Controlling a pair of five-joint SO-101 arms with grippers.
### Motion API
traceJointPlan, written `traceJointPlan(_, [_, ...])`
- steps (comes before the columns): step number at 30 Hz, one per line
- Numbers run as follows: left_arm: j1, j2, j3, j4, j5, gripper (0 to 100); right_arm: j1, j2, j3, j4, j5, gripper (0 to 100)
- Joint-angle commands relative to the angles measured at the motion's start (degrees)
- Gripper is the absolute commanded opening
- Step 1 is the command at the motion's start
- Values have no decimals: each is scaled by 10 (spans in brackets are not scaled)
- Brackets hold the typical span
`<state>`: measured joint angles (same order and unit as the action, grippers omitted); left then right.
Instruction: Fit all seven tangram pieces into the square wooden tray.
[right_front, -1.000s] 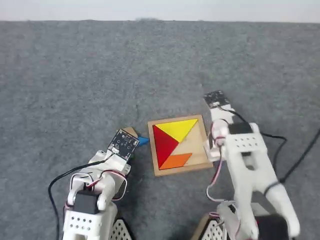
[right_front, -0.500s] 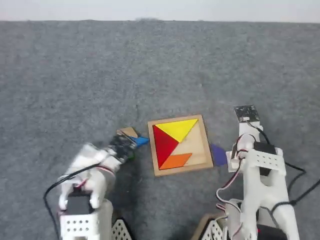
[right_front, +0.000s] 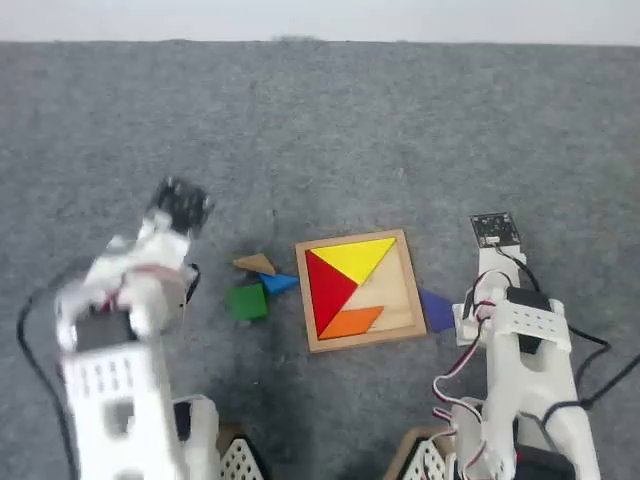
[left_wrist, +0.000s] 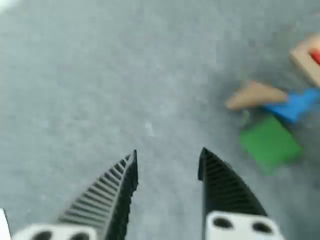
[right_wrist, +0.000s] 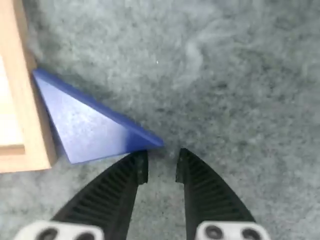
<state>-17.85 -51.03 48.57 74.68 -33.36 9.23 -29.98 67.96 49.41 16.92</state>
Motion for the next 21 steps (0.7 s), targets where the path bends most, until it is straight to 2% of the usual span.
traceJointPlan(1, [35,197,-163,75,-25,199,7,-1,-4,-9,5,112])
traceJointPlan(4, [62,297,-213,77,-52,200,7,-1,-4,-9,6,112])
traceJointPlan(9, [98,425,-238,-2,-67,200,7,0,-4,-10,7,112])
traceJointPlan(17, [174,503,-234,-65,-120,197,5,0,-4,-10,7,112])
traceJointPlan(21, [183,538,-235,-90,-131,197,4,0,-4,-10,7,112])
